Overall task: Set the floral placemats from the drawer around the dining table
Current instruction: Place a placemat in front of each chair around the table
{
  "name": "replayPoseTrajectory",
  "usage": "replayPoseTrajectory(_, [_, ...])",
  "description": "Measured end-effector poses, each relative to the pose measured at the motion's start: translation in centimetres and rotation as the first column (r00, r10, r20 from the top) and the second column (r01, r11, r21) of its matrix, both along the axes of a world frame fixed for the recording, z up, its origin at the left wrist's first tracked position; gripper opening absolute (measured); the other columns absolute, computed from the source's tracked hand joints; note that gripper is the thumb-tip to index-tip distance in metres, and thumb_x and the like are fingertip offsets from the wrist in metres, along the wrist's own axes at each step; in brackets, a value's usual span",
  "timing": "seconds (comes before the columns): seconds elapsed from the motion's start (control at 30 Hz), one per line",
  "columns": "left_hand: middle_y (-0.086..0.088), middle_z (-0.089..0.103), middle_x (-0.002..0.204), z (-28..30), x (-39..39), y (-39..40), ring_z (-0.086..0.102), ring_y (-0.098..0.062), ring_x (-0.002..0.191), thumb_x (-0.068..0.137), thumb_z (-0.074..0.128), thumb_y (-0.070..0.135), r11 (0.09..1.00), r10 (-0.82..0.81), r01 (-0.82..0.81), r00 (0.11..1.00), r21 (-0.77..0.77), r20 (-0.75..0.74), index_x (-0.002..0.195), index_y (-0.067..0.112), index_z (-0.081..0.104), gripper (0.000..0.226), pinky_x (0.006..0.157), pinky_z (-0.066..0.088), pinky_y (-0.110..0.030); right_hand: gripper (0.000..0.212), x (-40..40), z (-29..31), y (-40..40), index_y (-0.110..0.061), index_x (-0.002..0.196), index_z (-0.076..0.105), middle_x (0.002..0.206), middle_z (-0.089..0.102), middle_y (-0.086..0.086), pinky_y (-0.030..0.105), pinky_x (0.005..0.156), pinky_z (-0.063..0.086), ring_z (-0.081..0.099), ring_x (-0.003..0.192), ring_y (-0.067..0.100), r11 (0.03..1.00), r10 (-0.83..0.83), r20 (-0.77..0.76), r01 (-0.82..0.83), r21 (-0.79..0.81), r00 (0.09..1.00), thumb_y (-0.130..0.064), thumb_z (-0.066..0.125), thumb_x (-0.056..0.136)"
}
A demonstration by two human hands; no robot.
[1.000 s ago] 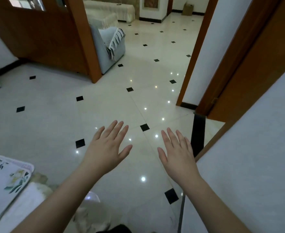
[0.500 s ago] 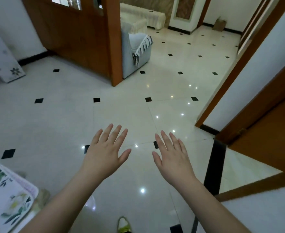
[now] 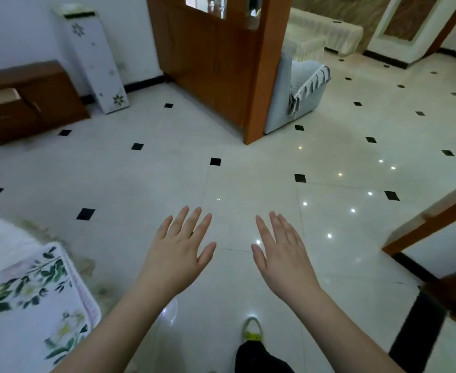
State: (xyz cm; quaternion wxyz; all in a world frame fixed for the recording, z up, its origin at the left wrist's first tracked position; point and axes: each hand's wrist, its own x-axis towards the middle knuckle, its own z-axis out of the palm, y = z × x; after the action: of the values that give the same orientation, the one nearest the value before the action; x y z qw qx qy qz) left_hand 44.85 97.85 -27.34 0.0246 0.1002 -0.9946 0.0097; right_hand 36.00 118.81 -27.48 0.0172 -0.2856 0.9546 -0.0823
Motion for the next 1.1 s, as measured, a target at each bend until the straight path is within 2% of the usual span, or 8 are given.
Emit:
replayPoseTrajectory(0.1, [-0.006,0.050,0.147,-0.9,-1.8,-1.3,0.044,-0.028,0.138,0.100,0.009,0.055,0.996,0.083,-0.084,0.996,0.013,0.016,0.143,0.020,0.050,0.069,0.113,0.032,-0.046,0.066,-3.4,-1.3,-1.8,-0.019,0.154,0.027,0.159,0.026,0.013,0.036,0.116,0.010,0.021,0.148,0.027,0.995,0.094,0.015,-0.094,0.015,0.995,-0.049,0.014,0.096])
replayPoseTrajectory(0.2, [-0.004,0.049,0.148,-1.3,-3.3,-2.4,0.044,-0.026,0.139,0.101,0.008,0.055,0.979,0.201,-0.202,0.979,0.021,0.042,0.145,0.021,0.049,0.069,0.110,0.037,-0.047,0.064,-7.0,-2.3,-3.7,-0.018,0.152,0.033,0.157,0.031,0.014,0.037,0.115,0.015,0.028,0.146,0.028,0.983,0.180,0.009,-0.180,0.015,0.984,-0.048,0.019,0.097])
replayPoseTrajectory(0.37, [-0.005,0.049,0.148,-1.4,-5.3,-4.6,0.043,-0.027,0.139,0.101,0.005,0.057,0.931,0.364,-0.364,0.930,-0.003,0.062,0.144,0.020,0.049,0.072,0.112,0.022,-0.042,0.060,-12.8,-2.3,-7.8,-0.016,0.148,0.040,0.153,0.038,0.014,0.036,0.116,0.018,0.034,0.142,0.028,0.942,0.335,-0.026,-0.335,0.008,0.942,-0.045,0.024,0.098])
replayPoseTrajectory(0.5, [-0.005,0.047,0.150,-1.2,-4.8,-6.0,0.040,-0.026,0.141,0.101,0.012,0.055,0.870,0.492,-0.493,0.869,0.000,0.056,0.145,0.020,0.047,0.067,0.115,0.024,-0.042,0.059,-15.2,-2.7,-11.8,-0.014,0.146,0.043,0.151,0.041,0.016,0.034,0.116,0.013,0.036,0.140,0.030,0.883,0.470,-0.039,-0.470,-0.008,0.882,-0.043,0.028,0.097])
replayPoseTrajectory(0.77, [-0.006,0.045,0.151,-1.5,0.1,-9.7,0.040,-0.022,0.141,0.102,0.008,0.053,0.736,0.675,-0.677,0.736,0.027,0.055,0.146,0.019,0.047,0.068,0.112,0.021,-0.037,0.059,-14.0,-3.6,-22.2,-0.010,0.143,0.048,0.147,0.045,0.020,0.041,0.113,0.021,0.041,0.137,0.035,0.711,0.701,-0.051,-0.702,-0.037,0.712,-0.042,0.030,0.097])
replayPoseTrajectory(0.87, [-0.004,0.037,0.156,-2.3,2.1,-11.6,0.032,-0.022,0.145,0.102,0.008,0.055,0.678,0.733,-0.735,0.678,0.026,0.059,0.150,0.021,0.039,0.067,0.114,0.018,-0.039,0.059,-12.9,-4.0,-26.5,-0.010,0.142,0.049,0.145,0.046,0.021,0.044,0.114,0.027,0.042,0.136,0.035,0.660,0.749,-0.055,-0.751,-0.025,0.660,-0.042,0.029,0.096])
replayPoseTrajectory(0.97, [-0.005,0.037,0.156,-2.9,4.0,-14.1,0.029,-0.022,0.146,0.102,0.009,0.055,0.613,0.787,-0.788,0.616,0.058,0.042,0.151,0.021,0.038,0.066,0.115,0.017,-0.039,0.059,-11.2,-3.8,-30.9,-0.009,0.141,0.050,0.145,0.047,0.021,0.042,0.114,0.022,0.044,0.135,0.036,0.596,0.801,-0.066,-0.803,-0.009,0.595,-0.042,0.029,0.096])
replayPoseTrajectory(1.1, [-0.006,0.045,0.151,-3.0,7.2,-17.5,0.037,-0.023,0.142,0.102,0.016,0.053,0.510,0.858,-0.856,0.514,0.078,0.027,0.145,0.021,0.047,0.062,0.114,0.018,-0.038,0.060,-8.5,-3.6,-36.7,-0.010,0.141,0.050,0.145,0.047,0.019,0.040,0.112,0.020,0.045,0.134,0.035,0.503,0.864,-0.055,-0.863,0.035,0.501,-0.042,0.030,0.095])
